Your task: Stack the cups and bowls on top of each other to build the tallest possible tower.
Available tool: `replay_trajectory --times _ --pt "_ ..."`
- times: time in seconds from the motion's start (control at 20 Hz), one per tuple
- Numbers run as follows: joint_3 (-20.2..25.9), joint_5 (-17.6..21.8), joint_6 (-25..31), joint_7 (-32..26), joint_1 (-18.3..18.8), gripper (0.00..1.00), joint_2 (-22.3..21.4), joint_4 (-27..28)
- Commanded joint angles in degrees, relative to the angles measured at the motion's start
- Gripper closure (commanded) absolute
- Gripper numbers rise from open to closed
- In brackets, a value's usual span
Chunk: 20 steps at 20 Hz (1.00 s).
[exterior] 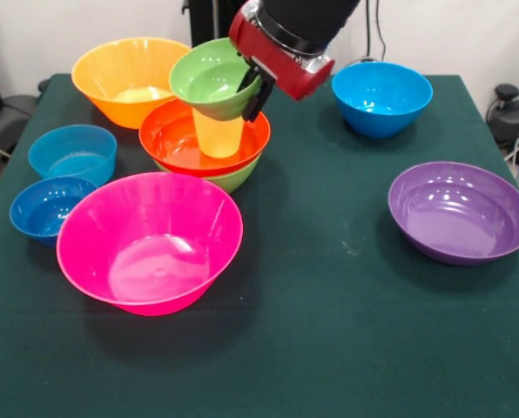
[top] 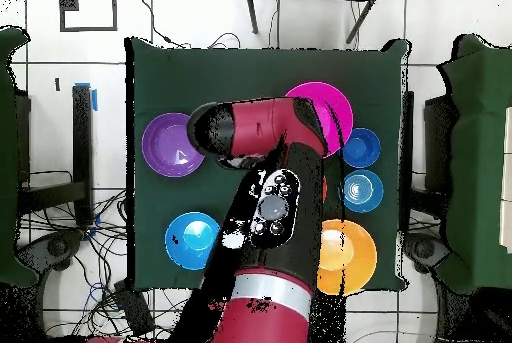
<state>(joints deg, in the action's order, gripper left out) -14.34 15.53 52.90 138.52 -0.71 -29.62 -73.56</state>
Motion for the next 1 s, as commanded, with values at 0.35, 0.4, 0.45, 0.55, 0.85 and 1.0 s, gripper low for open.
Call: replay_trajectory --times 0.35,0.4,0.45,0.55,0.85,1.0 --pt "-7.7 4.4 -0.7 10.7 -10.6 1.0 0.4 -4.1" --pt "-8.2 3.9 -0.6 10.8 -11.0 1.0 0.3 -4.7" --pt "-8.8 3.4 -0.5 10.9 -11.5 1.0 0.1 -5.3" --pt "-9.5 2.3 -1.0 11.0 -12.1 1.0 -0.1 -6.3" --pt "-11.9 1.6 -5.3 13.1 -13.9 1.0 1.0 -8.1" --pt "-12.6 1.0 -6.9 13.4 -14.5 1.0 0.9 -9.7"
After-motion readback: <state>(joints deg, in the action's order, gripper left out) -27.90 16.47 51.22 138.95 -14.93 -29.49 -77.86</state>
